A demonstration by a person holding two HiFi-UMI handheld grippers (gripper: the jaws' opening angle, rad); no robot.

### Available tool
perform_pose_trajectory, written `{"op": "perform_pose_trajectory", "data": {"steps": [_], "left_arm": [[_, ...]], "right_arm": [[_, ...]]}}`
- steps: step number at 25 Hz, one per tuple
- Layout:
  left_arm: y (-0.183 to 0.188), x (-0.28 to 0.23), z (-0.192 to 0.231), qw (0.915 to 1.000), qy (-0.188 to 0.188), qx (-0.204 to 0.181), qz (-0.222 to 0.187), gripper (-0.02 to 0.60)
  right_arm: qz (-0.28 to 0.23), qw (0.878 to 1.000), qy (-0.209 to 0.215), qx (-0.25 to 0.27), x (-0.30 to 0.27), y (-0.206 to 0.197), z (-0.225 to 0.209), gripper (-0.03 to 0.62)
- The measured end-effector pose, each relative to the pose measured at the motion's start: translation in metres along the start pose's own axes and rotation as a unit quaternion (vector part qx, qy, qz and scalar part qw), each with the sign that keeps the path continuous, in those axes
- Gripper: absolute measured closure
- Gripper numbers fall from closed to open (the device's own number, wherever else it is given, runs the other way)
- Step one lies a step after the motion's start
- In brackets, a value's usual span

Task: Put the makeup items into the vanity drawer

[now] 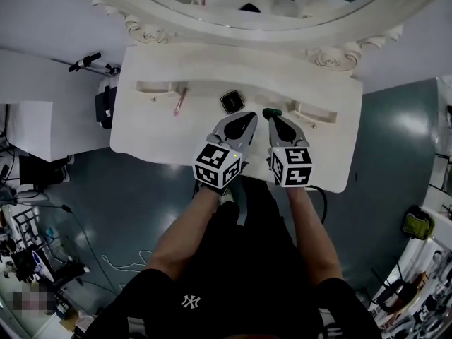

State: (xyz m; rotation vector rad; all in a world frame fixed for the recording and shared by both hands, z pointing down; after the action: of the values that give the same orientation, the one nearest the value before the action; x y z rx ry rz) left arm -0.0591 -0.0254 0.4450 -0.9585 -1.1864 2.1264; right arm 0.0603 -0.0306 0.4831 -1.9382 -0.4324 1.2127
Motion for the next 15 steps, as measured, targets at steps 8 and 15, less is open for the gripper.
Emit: {"op": "perform_pose_trajectory", "data": {"steps": [8,15], "left_arm": [[0.008,-0.019,-0.033,0.9988,-0.048,-0.013,0.005,0.581],[0.009,-0.042,-0.058,0.9964,-0.081,-0.02,0.015,0.581]], "right_arm": [[-0.025,0.999,-0.045,-0.014,0.037,0.005,-0.027,0.571],[-0.039,0.996,-0.081,-0.029,0.059,0.006,-0.059,0.571]]}}
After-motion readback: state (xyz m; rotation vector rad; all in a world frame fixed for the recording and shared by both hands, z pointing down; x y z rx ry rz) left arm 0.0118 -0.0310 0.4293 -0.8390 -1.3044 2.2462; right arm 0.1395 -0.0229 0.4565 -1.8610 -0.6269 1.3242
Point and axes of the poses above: the fingertips, and each gripper's own axes: x backward along the fingers, z to its left, y out of its top, the point moved 6 cm from there along x, backward along the fingers, and after that the axes turned 1 degree about -x, right-handed, at the moved point
